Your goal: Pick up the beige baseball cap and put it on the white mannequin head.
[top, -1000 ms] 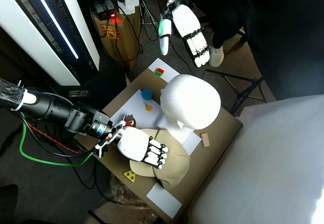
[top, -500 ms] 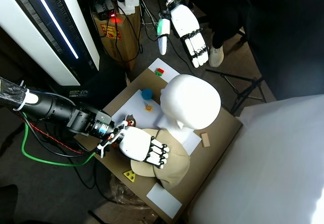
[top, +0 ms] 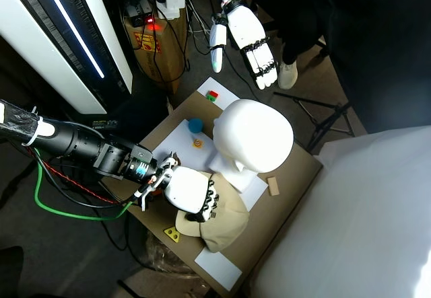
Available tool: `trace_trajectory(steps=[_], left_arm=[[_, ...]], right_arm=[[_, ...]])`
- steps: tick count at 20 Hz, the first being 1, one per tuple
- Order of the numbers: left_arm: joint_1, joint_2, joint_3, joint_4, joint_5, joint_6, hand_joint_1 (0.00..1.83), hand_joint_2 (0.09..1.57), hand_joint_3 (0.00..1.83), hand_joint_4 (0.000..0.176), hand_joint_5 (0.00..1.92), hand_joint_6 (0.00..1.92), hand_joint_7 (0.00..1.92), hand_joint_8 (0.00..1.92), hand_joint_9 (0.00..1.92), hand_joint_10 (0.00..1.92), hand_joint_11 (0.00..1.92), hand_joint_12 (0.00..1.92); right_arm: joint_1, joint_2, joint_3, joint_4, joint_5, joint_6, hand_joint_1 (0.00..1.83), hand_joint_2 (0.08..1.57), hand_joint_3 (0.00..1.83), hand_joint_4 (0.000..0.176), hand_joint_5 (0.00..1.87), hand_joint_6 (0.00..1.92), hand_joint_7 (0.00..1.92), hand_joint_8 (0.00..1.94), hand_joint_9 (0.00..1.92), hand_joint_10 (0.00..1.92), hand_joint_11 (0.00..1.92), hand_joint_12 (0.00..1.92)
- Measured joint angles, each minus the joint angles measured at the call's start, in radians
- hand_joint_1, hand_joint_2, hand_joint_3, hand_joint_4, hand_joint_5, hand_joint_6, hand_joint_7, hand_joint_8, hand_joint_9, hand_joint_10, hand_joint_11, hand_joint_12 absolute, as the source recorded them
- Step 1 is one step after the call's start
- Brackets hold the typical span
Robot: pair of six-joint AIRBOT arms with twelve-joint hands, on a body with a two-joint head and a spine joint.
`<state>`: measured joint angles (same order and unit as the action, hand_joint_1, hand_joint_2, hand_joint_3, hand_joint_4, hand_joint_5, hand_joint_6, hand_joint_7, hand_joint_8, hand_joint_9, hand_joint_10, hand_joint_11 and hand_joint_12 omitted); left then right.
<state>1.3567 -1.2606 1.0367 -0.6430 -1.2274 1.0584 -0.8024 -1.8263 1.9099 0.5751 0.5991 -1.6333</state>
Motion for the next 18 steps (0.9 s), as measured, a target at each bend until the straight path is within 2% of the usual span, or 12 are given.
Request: trace_trajectory(steps=[6, 13, 18], left_arm=[[0.003, 0.0, 0.0, -0.003, 0.0, -0.006, 0.0, 1.15, 0.0, 0.0, 0.0, 0.0, 0.0, 0.0, 0.0, 0.0, 0.0, 0.27], [0.019, -0.003, 0.0, -0.003, -0.012, -0.017, 0.0, 1.15, 0.0, 0.0, 0.0, 0.0, 0.0, 0.0, 0.0, 0.0, 0.0, 0.25], [0.019, -0.003, 0.0, -0.002, -0.019, -0.018, 0.0, 1.15, 0.0, 0.0, 0.0, 0.0, 0.0, 0.0, 0.0, 0.0, 0.0, 0.24]], right_arm=[[-0.005, -0.002, 0.0, 0.01, 0.08, 0.017, 1.48, 1.13, 0.0, 0.0, 0.82, 0.91, 0.94, 0.94, 0.95, 1.16, 0.79, 1.72], [-0.016, 0.002, 0.0, 0.009, 0.29, 0.05, 1.48, 1.13, 0.0, 0.0, 0.82, 0.92, 0.94, 0.94, 0.95, 1.17, 0.8, 1.71], [-0.024, 0.005, -0.01, -0.087, 0.484, 0.086, 1.48, 1.13, 0.0, 0.0, 0.83, 0.91, 0.94, 0.93, 0.96, 1.16, 0.79, 1.71]])
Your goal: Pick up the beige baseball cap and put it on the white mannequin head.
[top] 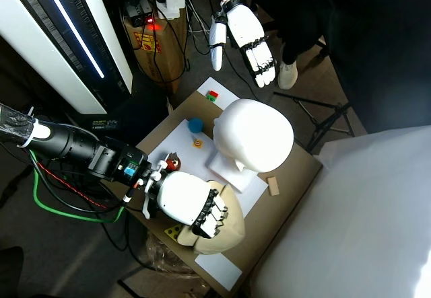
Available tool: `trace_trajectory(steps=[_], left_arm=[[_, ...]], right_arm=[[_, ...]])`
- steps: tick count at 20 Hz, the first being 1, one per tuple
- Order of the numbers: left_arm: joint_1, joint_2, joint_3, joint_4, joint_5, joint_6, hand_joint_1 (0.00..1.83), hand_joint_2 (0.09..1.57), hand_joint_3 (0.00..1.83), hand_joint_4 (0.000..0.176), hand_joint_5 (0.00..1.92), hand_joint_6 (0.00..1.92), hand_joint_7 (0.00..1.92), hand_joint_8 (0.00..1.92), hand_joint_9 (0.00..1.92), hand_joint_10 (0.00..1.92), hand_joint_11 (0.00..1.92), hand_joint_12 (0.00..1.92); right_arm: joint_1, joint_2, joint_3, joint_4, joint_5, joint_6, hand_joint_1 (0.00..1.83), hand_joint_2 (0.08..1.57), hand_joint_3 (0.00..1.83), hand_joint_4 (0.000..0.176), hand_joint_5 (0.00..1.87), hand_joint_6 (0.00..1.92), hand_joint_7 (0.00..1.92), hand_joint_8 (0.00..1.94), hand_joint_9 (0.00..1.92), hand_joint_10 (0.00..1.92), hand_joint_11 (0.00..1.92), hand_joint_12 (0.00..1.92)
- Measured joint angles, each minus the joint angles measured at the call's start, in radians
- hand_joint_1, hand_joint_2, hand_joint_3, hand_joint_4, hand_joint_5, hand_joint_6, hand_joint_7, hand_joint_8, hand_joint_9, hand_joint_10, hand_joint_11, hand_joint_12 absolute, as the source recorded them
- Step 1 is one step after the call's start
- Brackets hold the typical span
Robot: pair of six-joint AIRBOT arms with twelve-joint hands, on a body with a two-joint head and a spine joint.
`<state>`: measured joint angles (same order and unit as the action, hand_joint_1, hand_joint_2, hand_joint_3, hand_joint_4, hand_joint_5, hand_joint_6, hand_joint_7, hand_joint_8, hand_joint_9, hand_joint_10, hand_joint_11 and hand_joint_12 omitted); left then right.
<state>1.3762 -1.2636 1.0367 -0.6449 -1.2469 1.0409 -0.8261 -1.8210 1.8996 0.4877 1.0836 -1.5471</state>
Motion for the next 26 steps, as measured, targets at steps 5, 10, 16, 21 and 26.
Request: trace_trajectory(steps=[5, 10, 16, 21, 26], left_arm=[[0.0, -0.009, 0.012, 0.008, -0.002, -0.011, 0.0, 1.15, 0.0, 0.0, 0.0, 0.0, 0.02, 0.0, 0.03, 0.0, 0.0, 0.35], [0.006, -0.014, 0.023, 0.012, -0.002, -0.039, 0.0, 1.15, 0.0, 0.0, 0.02, 0.01, 0.03, 0.0, 0.03, 0.0, 0.0, 0.35], [0.003, -0.015, 0.06, 0.006, 0.05, -0.05, 0.0, 1.15, 0.0, 0.0, 0.02, 0.0, 0.06, 0.0, 0.03, 0.0, 0.0, 0.29], [-0.002, -0.016, 0.066, -0.026, 0.053, -0.048, 0.0, 1.15, 0.0, 0.0, 0.0, 0.0, 0.01, 0.0, 0.0, 0.0, 0.0, 0.2], [-0.006, -0.016, 0.088, -0.002, 0.046, -0.045, 0.0, 1.16, 0.0, 0.0, 0.0, 0.0, 0.0, 0.0, 0.0, 0.0, 0.0, 0.2]], right_arm=[[0.001, -0.001, -0.003, -0.06, 0.133, -0.002, 1.49, 1.13, 0.0, 0.0, 0.83, 0.91, 0.94, 0.93, 0.96, 1.16, 0.77, 1.72], [0.042, -0.006, -0.003, -0.116, 0.229, 0.009, 1.49, 1.13, 0.0, 0.0, 0.83, 0.92, 0.94, 0.93, 0.97, 1.15, 0.76, 1.72], [0.15, -0.003, -0.003, -0.108, 0.308, 0.044, 1.48, 1.13, 0.0, 0.0, 0.83, 0.91, 0.94, 0.94, 0.96, 1.16, 0.77, 1.72], [0.231, 0.0, -0.01, -0.149, 0.334, 0.029, 1.48, 1.14, 0.0, 0.0, 0.8, 0.92, 0.9, 0.99, 0.96, 1.17, 0.79, 1.71], [0.259, 0.021, -0.135, -0.201, 0.349, -0.027, 1.48, 1.13, 0.0, 0.0, 0.84, 0.9, 0.93, 0.94, 0.96, 1.16, 0.81, 1.7]])
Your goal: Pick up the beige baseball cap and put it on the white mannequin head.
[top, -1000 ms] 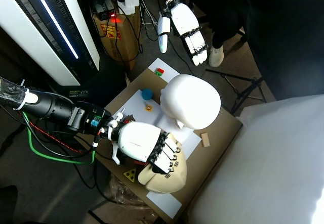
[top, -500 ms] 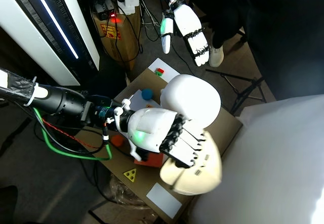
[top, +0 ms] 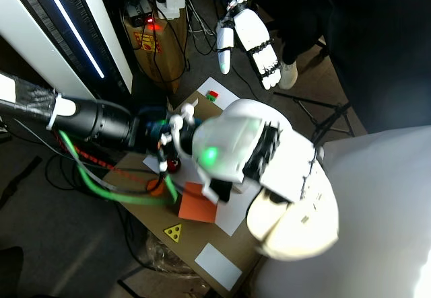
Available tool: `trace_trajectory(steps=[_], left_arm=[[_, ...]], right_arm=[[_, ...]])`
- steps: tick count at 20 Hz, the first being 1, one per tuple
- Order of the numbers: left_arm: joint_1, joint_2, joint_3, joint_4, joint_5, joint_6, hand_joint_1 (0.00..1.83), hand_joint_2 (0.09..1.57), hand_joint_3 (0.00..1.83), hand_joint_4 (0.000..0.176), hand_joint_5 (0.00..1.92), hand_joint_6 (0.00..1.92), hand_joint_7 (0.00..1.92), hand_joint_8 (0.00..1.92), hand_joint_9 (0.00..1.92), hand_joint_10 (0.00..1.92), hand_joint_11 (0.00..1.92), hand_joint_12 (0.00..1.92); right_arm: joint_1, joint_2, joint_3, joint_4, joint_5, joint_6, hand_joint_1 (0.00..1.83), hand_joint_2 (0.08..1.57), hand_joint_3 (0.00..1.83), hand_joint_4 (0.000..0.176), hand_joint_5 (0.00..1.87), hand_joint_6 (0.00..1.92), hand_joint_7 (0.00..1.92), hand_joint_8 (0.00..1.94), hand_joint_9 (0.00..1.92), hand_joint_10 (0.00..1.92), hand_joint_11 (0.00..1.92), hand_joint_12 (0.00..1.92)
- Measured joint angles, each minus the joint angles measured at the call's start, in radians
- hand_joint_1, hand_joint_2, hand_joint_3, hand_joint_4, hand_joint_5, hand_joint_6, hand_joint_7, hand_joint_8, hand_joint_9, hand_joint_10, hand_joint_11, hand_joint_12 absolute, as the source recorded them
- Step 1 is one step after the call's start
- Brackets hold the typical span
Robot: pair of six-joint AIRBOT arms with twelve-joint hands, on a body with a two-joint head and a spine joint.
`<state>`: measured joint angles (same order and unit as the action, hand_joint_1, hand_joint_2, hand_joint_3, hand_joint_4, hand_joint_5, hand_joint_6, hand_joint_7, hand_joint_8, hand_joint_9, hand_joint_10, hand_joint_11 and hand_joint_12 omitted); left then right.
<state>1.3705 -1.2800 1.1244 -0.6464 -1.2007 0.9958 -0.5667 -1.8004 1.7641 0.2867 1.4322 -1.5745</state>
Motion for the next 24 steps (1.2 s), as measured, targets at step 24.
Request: trace_trajectory(steps=[24], left_arm=[[-0.002, 0.002, 0.0, -0.005, -0.011, -0.014, 0.0, 1.18, 0.0, 0.0, 0.01, 0.0, 0.0, 0.0, 0.0, 0.0, 0.0, 0.12]], right_arm=[[-0.154, 0.022, -0.356, -0.186, -0.042, -0.132, 1.49, 1.13, 0.0, 0.0, 0.83, 0.91, 0.95, 0.93, 0.96, 1.16, 0.77, 1.72]])
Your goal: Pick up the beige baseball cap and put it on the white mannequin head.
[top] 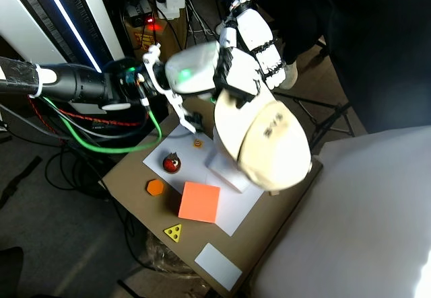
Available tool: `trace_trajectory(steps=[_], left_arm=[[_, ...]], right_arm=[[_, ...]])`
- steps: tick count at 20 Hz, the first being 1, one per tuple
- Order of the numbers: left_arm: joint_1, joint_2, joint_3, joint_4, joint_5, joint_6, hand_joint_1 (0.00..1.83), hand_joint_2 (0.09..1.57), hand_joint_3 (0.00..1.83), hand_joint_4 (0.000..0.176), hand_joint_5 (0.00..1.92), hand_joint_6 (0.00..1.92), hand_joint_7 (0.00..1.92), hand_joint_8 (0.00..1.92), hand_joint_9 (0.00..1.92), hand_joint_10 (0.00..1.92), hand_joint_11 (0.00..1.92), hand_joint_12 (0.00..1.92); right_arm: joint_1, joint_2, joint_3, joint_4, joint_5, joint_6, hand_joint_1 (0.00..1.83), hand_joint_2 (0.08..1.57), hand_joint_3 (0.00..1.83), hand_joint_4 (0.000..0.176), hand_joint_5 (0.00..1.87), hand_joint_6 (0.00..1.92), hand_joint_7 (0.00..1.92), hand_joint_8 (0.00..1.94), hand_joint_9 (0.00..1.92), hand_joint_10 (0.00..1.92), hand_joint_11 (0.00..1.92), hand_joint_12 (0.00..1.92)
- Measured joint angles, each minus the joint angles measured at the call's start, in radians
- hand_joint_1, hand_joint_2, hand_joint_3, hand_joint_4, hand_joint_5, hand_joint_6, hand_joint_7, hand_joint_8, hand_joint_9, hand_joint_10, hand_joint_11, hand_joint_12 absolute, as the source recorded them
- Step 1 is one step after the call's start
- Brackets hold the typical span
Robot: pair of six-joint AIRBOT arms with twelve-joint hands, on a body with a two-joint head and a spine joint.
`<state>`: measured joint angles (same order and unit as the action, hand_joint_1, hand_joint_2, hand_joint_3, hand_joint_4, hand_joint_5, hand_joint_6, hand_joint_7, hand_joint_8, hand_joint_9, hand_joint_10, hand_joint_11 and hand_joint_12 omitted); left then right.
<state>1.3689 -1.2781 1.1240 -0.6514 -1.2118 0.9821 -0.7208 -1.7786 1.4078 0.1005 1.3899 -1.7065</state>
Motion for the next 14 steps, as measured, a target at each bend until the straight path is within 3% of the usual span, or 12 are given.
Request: trace_trajectory(steps=[5, 7, 14], left_arm=[[0.005, 0.0, -0.01, -0.018, -0.015, -0.001, 0.0, 1.18, 0.0, 0.0, 0.0, 0.0, 0.0, 0.0, 0.0, 0.0, 0.0, 0.1], [0.006, 0.0, -0.011, -0.019, -0.015, -0.001, 0.0, 1.18, 0.0, 0.0, 0.02, 0.0, 0.02, 0.0, 0.01, 0.0, 0.0, 0.2], [0.005, 0.0, -0.011, -0.038, -0.016, -0.001, 0.0, 1.17, 0.0, 0.0, 0.0, 0.0, 0.01, 0.0, 0.0, 0.0, 0.0, 0.17]], right_arm=[[-0.029, 0.014, -0.049, -0.006, -0.007, -0.023, 1.49, 1.13, 0.0, 0.0, 0.82, 0.91, 0.95, 0.93, 0.96, 1.16, 0.78, 1.72], [-0.041, 0.02, -0.062, -0.02, -0.026, -0.023, 1.49, 1.13, 0.0, 0.0, 0.82, 0.91, 0.94, 0.93, 0.97, 1.15, 0.78, 1.72], [-0.057, 0.028, -0.072, -0.009, -0.097, 0.008, 1.49, 1.13, 0.0, 0.0, 0.82, 0.91, 0.94, 0.93, 0.97, 1.15, 0.78, 1.72]])
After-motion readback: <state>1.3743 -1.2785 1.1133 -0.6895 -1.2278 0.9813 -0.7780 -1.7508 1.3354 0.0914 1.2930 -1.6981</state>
